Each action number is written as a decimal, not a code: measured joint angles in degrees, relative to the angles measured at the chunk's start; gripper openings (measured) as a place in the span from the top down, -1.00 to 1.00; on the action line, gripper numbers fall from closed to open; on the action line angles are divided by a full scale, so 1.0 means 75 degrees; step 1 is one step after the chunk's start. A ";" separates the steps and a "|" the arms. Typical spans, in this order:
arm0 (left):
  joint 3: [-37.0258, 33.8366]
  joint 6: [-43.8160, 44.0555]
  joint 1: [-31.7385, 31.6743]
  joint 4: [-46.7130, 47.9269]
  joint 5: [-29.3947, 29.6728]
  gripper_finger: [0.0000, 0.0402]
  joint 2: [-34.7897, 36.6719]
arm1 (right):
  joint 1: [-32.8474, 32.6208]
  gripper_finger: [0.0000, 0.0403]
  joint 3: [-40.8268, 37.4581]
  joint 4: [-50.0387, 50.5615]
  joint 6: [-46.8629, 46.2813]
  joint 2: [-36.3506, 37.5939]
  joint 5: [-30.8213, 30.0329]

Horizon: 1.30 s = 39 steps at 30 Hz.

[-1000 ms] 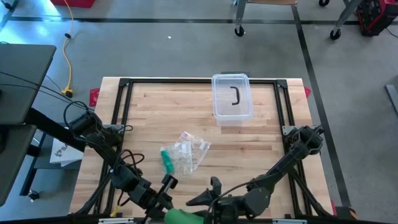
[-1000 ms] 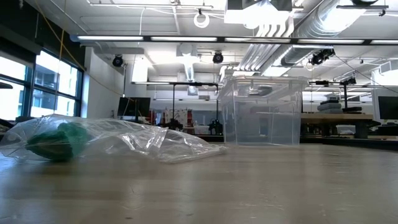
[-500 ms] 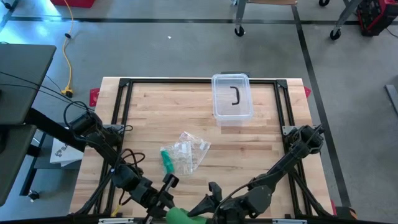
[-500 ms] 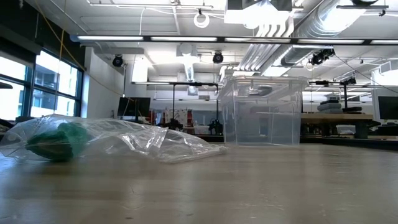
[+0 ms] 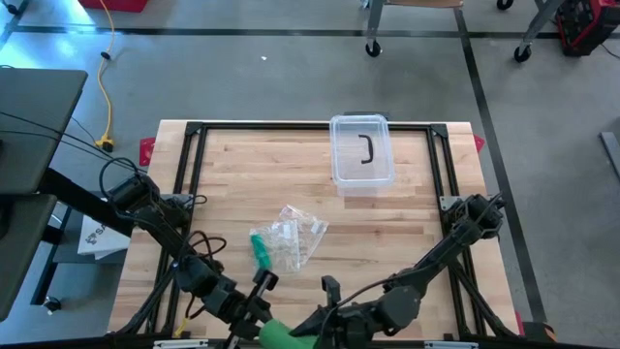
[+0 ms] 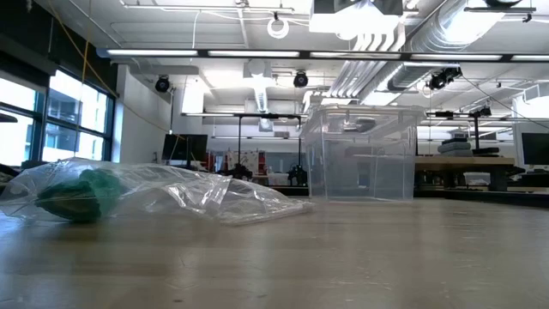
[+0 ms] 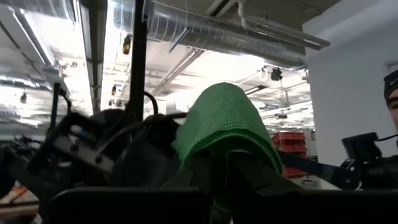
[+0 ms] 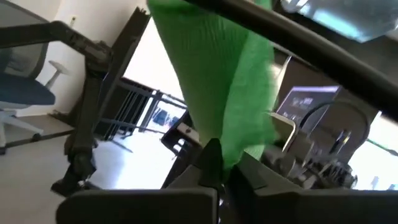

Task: Roll bandage
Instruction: Roll the green bandage

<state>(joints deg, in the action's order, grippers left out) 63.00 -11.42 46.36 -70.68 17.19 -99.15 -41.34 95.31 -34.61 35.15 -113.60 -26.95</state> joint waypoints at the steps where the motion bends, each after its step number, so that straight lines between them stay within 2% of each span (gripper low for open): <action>1: 0.0000 -0.0148 0.0029 -0.0005 0.0005 0.93 0.0000 | -0.0027 0.99 0.0000 0.0084 -0.0107 0.0000 -0.0001; 5: 0.0000 -0.0673 0.0168 -0.0126 0.0289 0.93 0.0000 | -0.0084 1.00 0.0003 0.0077 -0.0548 -0.0133 0.0041; 21: 0.0000 -0.1614 0.0267 -0.0065 0.1846 0.93 -0.0093 | -0.0427 1.00 0.0003 -0.0651 -0.0566 -0.0304 0.0284; 28: 0.0015 -0.1155 0.0077 -0.0228 0.1947 0.93 -0.0446 | -0.0227 1.00 -0.0006 -0.0735 -0.0979 -0.0312 0.0389; 39: 0.0017 -0.1215 0.0185 -0.0121 0.2209 0.93 -0.0583 | -0.0163 0.96 -0.0015 -0.0710 -0.1188 -0.0315 0.0271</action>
<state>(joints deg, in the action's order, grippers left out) 63.13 -20.53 47.75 -71.59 33.76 -103.53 -42.57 95.20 -39.94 26.24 -115.96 -24.92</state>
